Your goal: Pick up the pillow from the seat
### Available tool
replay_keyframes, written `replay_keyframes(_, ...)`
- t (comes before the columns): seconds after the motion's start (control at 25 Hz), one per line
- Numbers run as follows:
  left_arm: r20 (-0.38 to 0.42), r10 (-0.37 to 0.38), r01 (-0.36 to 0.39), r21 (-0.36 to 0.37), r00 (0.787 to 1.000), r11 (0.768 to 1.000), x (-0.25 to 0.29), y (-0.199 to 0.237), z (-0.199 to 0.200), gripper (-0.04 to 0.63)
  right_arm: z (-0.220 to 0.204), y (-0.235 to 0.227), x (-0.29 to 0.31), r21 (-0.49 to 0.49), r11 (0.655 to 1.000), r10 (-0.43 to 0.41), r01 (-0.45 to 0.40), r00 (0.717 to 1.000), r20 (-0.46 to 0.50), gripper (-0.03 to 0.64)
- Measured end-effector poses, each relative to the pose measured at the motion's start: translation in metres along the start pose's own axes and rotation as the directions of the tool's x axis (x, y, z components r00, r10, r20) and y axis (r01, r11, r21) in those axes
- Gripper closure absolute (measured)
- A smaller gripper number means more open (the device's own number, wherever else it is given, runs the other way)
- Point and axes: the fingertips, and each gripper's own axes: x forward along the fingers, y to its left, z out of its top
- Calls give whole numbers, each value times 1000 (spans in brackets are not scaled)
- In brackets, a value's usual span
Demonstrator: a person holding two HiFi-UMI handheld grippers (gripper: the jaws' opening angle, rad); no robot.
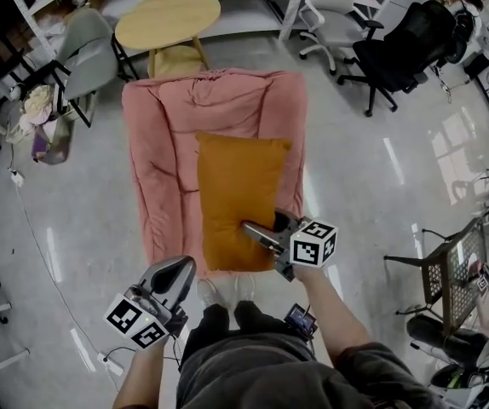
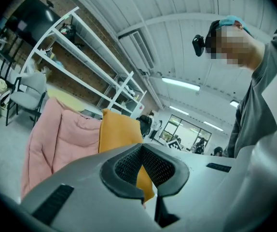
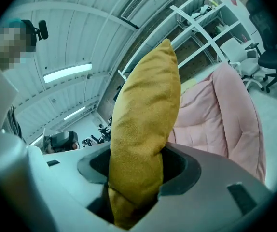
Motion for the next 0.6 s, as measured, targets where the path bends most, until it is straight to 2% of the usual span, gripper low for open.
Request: replay_keyframes(0.6, 113, -17, 0, 150, 993, 989, 9, -21, 76, 586, 104, 55, -42, -118, 990, 101, -82, 980, 170, 359)
